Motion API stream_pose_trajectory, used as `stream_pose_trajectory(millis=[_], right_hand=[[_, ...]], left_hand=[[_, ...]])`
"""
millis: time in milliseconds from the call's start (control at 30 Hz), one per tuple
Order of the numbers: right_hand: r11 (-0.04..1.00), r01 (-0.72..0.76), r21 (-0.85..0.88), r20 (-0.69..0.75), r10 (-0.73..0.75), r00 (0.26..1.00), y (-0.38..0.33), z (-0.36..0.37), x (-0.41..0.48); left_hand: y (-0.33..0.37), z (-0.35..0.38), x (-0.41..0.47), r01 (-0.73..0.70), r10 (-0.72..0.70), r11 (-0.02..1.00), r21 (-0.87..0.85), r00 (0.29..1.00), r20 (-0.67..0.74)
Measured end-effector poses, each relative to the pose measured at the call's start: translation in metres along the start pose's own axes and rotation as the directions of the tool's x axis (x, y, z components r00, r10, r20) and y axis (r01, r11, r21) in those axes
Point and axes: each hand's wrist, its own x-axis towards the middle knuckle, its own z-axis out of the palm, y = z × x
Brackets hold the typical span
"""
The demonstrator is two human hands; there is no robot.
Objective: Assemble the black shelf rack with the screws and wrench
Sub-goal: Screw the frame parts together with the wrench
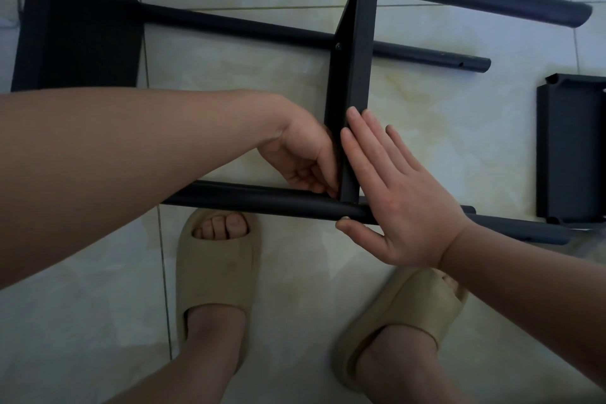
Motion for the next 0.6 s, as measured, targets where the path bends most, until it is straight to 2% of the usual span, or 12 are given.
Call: stream_pose_trajectory(millis=[133,233,433,600], right_hand=[[1.0,0.001,-0.002,-0.001,-0.001,1.0,0.0,0.001,0.0],[1.0,-0.001,-0.002,0.003,0.001,1.0,0.0,0.001,0.0],[1.0,0.004,0.008,0.005,-0.004,1.0,0.001,0.001,0.0],[1.0,0.005,0.013,0.004,-0.005,1.0,0.001,0.001,0.0]], left_hand=[[-0.003,0.001,-0.003,-0.011,0.012,1.0,-0.015,0.999,0.043],[-0.006,0.002,-0.002,-0.034,0.034,0.999,0.014,0.999,0.022],[-0.008,0.002,0.0,-0.037,0.04,0.995,-0.092,0.999,0.031],[-0.011,0.005,0.001,-0.048,0.051,0.995,-0.086,0.998,0.026]])
